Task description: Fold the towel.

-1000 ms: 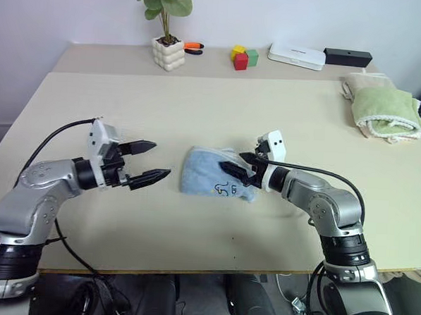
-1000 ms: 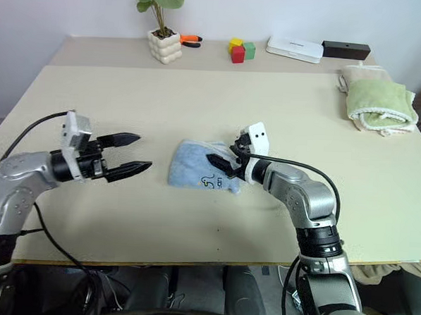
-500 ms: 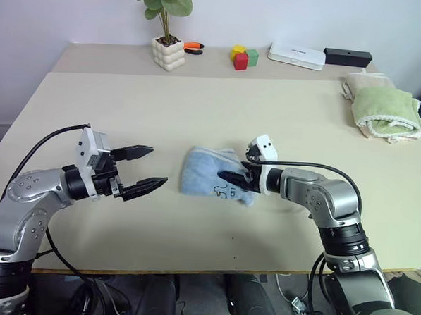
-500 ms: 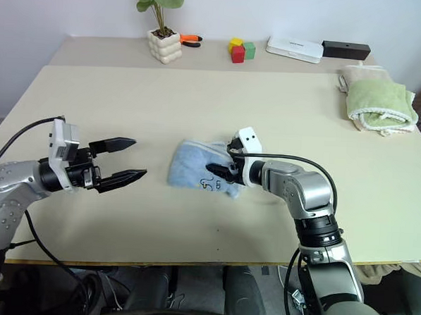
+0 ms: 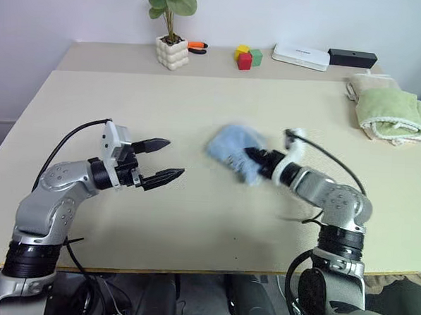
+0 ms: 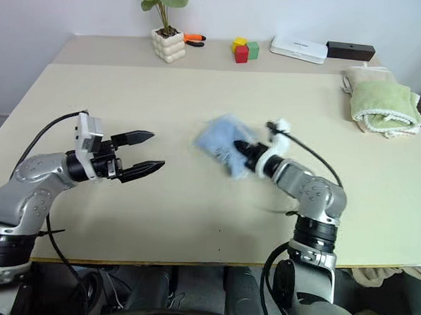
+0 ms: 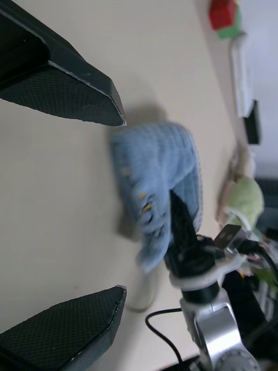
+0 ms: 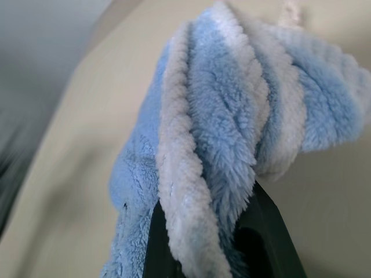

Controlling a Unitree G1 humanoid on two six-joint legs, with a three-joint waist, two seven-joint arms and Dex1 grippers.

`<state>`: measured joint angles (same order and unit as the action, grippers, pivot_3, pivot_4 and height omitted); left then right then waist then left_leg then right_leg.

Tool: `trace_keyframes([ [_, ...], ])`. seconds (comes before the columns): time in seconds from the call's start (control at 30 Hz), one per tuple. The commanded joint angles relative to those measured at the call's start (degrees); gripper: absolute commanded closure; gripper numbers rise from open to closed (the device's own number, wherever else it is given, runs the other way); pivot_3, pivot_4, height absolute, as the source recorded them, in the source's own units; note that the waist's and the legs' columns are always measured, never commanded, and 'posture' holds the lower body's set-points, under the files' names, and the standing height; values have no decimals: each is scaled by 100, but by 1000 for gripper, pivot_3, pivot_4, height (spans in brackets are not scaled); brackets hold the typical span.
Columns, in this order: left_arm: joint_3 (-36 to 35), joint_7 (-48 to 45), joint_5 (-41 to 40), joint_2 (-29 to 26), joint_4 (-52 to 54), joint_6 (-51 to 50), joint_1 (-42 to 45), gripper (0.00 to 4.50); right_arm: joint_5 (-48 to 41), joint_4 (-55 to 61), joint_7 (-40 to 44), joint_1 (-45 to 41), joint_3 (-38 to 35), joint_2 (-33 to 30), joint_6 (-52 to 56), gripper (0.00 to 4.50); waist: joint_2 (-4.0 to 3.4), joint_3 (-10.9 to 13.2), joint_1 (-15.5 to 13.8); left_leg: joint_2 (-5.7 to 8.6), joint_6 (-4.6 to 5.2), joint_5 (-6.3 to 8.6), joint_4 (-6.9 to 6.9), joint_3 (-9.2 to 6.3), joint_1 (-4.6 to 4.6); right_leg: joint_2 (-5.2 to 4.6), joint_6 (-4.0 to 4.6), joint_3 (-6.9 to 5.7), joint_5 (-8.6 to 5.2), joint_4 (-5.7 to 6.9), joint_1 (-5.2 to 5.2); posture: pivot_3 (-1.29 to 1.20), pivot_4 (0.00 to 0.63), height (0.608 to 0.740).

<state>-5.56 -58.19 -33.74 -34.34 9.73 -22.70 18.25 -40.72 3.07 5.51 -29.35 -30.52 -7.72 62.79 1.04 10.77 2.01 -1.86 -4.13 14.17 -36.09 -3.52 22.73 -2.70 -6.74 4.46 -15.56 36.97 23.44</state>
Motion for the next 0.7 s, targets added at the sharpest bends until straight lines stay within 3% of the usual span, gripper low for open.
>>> trace_keyframes([
  [0.03,173,-238,214,209,-476,536,450,0,-249,753,-660,410,-877,-59,-241,4489,-1,0,0,0,0,0,3,0,0,0,0,-1,0,0,2,0,150,740],
  [0.17,375,-624,426,433,-1229,1042,927,0,-477,1202,-1227,826,-1786,-351,-422,4489,-17,9,60,0,1,0,7,-1,1,2,0,0,0,2,4,0,150,740],
  [0.33,513,-999,494,712,-1930,1314,1376,0,-715,1159,-1165,979,-2054,-837,-613,4489,-29,15,119,-2,2,0,7,3,-8,8,1,8,0,4,3,0,150,740],
  [0.7,590,-932,647,1022,-1802,1534,1217,0,-92,80,-427,1368,-1235,-1616,-1335,4489,-30,16,160,-1,5,2,7,4,-10,8,-1,11,-1,4,-1,0,150,740],
])
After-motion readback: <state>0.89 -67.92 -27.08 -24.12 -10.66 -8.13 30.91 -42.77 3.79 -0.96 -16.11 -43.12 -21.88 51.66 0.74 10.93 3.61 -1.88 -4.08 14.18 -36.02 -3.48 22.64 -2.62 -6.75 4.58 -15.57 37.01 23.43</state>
